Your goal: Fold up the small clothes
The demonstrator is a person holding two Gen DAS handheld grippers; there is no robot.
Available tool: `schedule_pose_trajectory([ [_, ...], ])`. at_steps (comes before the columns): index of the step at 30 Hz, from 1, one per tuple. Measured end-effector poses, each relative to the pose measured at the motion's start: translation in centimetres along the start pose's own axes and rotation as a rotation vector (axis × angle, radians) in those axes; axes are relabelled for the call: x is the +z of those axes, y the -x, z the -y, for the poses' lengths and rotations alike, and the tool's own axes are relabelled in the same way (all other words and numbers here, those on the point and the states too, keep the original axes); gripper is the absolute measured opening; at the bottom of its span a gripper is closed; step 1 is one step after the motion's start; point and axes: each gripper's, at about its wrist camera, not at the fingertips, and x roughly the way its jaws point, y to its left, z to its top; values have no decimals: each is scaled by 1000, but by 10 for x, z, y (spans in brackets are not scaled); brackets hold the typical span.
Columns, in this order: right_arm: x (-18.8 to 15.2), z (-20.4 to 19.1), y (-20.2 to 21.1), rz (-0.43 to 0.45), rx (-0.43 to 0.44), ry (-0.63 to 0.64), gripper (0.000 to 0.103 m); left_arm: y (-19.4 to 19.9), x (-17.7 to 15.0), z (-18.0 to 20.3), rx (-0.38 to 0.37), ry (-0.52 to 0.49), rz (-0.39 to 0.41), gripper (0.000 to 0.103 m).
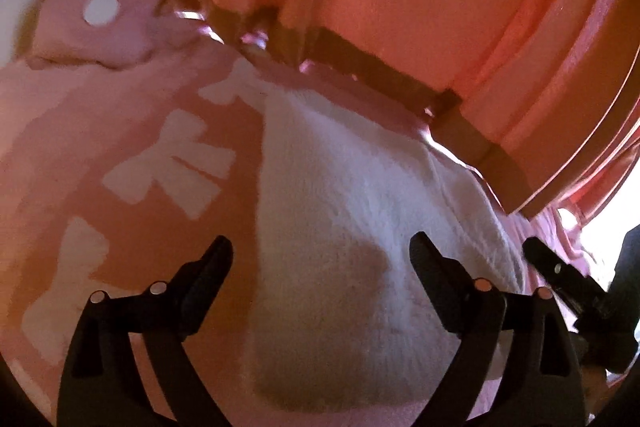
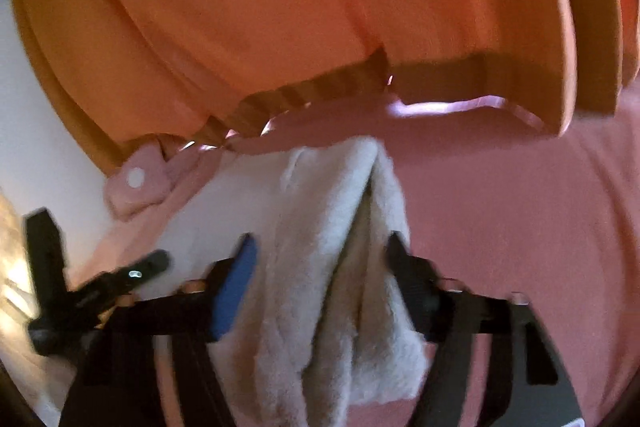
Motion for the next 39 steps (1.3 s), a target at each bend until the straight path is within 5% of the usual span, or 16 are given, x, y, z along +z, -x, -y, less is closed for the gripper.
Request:
schedule_pose_trajectory([
  [3, 5, -7, 8, 0, 35, 41, 51, 13, 0, 0, 13, -18, 31, 88],
  [8, -23, 14, -47, -344, 14, -81, 61, 12, -5, 1, 42, -38, 2, 89],
  [9, -26, 15, -52, -358, 14, -101, 62, 11, -6, 1, 49, -44, -7, 89],
  [10, -26, 16, -54, -350, 17, -110, 59, 10, -7, 2, 52, -48, -13, 89],
  [12, -17, 11, -48, -304, 50, -68, 23, 9, -8, 2, 50, -44, -19, 89],
  [15, 6, -6, -13, -138, 92, 16, 17, 11, -9, 3, 38, -37, -13, 89],
  [18, 15, 0, 5, -65, 69, 41, 17, 9, -12, 6, 47, -65, -16, 91],
  [21, -11, 36, -44, -291, -32, -46, 19, -1, -17, 9, 70, -94, -46, 92],
  [25, -4, 49, -38, -293, 23, -145, 23, -6, -21, 13, 84, -107, -66, 92],
  [28, 4, 43, -18, -194, -11, -105, 34, 0, -19, 12, 59, -101, -56, 93],
  [29, 4, 44, -20, -198, -38, -92, 49, -2, -19, 9, 46, -89, -63, 93],
  [33, -13, 58, -49, -336, 9, -176, 66, -28, -19, -7, -29, -5, -153, 98],
  [35, -20, 62, -59, -350, 69, -244, 61, -45, -17, -17, -98, 85, -193, 98],
  [36, -19, 64, -60, -353, 116, -262, 42, -51, -17, -21, -134, 117, -202, 97],
  [38, -10, 55, -53, -320, 122, -212, 33, -59, -16, -23, -246, 165, -200, 68],
  [39, -5, 47, -45, -287, 112, -164, 30, -56, -14, -20, -245, 166, -179, 67],
])
